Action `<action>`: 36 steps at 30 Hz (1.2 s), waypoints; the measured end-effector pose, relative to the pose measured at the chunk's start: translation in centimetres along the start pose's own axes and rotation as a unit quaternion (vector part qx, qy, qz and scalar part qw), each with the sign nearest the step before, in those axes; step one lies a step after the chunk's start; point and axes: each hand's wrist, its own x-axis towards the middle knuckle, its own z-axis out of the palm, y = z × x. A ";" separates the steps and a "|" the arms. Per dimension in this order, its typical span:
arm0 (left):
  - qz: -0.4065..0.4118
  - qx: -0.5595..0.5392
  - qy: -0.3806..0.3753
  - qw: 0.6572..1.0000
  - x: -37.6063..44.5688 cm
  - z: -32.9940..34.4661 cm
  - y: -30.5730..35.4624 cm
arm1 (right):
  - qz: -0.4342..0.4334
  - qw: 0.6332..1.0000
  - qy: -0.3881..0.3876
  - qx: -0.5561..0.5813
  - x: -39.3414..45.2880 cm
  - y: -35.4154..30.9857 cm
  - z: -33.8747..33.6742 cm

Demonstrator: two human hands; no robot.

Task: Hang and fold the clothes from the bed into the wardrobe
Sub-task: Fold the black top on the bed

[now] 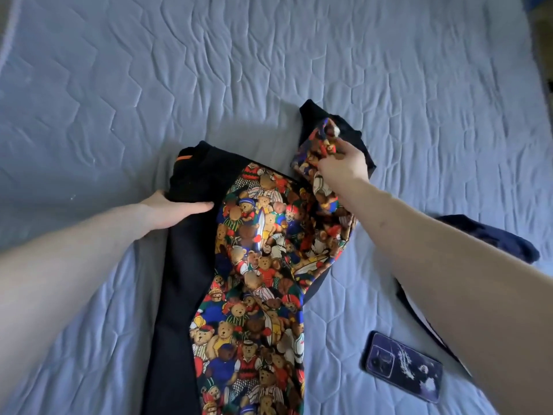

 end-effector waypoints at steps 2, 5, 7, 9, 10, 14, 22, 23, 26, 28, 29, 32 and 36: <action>0.006 0.003 -0.011 1.000 0.3 0.0 0.4 | -0.003 0.989 -0.011 0.150 0.9 -1.2 -0.1; 0.001 0.025 -0.024 0.999 0.4 0.2 0.5 | 0.031 0.972 0.048 0.229 2.7 -2.3 -0.6; -0.014 0.057 -0.030 0.998 0.5 0.3 0.6 | 0.063 0.979 0.087 0.175 4.0 -1.3 -1.0; -0.035 0.095 -0.021 0.995 0.8 0.8 0.7 | 0.089 0.986 0.117 0.082 4.5 0.5 -1.7; -0.043 0.116 -0.008 0.992 0.9 1.2 0.8 | 0.090 0.988 0.125 0.022 4.7 1.7 -1.9; -0.063 0.195 0.037 0.978 1.6 2.7 0.8 | 0.097 0.979 0.164 -0.076 5.5 5.1 -1.8; -0.064 0.241 0.062 0.966 2.1 4.0 0.5 | 0.211 0.921 0.276 0.177 7.1 5.3 -1.6; -0.062 0.247 0.064 0.965 2.2 4.0 0.5 | 0.218 0.921 0.247 0.208 7.1 4.9 -2.0; -0.059 0.263 0.071 0.960 2.2 4.1 0.6 | 0.181 0.954 0.120 0.208 7.2 4.5 -3.4; -0.060 0.268 0.074 0.959 2.2 4.3 0.6 | 0.128 0.980 0.071 0.135 7.3 4.2 -3.8; -0.061 0.269 0.077 0.958 2.2 4.4 0.6 | 0.108 0.986 0.059 0.114 7.2 3.8 -3.9; -0.067 0.262 0.079 0.959 2.2 4.4 0.7 | 0.052 0.990 0.054 0.122 6.3 2.3 -3.1; -0.062 0.244 0.057 0.966 1.7 3.9 0.8 | -0.108 0.977 0.079 0.168 2.9 0.7 -2.1</action>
